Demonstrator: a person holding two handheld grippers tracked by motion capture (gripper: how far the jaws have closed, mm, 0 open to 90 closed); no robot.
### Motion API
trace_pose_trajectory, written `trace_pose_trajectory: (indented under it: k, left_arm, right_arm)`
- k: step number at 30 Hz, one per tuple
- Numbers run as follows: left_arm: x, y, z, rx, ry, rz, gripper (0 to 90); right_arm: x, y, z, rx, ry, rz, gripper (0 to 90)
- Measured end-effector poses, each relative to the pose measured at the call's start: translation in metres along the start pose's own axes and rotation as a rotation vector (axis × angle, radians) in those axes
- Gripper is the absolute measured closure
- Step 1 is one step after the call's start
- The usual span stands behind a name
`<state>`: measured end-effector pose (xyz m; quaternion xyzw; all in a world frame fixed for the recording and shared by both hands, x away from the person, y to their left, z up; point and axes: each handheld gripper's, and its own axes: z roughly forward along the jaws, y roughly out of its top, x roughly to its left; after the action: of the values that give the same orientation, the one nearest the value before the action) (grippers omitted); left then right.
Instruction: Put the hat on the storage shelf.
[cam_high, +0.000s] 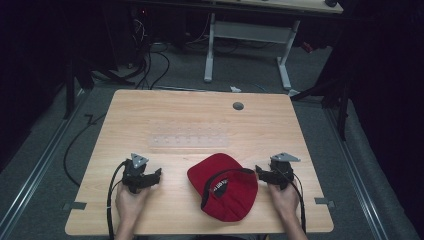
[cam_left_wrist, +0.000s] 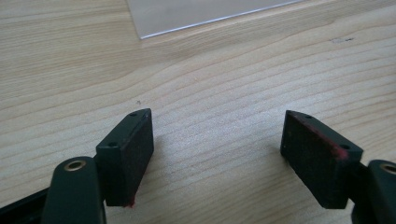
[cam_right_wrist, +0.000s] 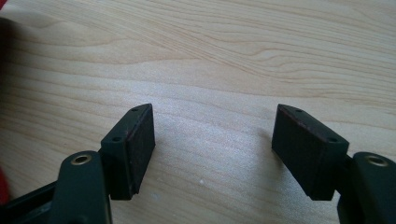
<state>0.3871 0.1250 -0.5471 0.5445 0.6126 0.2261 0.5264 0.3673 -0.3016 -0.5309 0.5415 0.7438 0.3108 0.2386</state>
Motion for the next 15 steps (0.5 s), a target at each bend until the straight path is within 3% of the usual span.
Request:
trace_pose_trajectory:
  k: [15]
  left_arm:
    - [-0.0001,0.0000,0.0000,0.000,-0.001,0.000,26.0]
  right_arm:
    - [-0.0012,0.0002,0.0000,0.000,0.000,0.006,30.7]
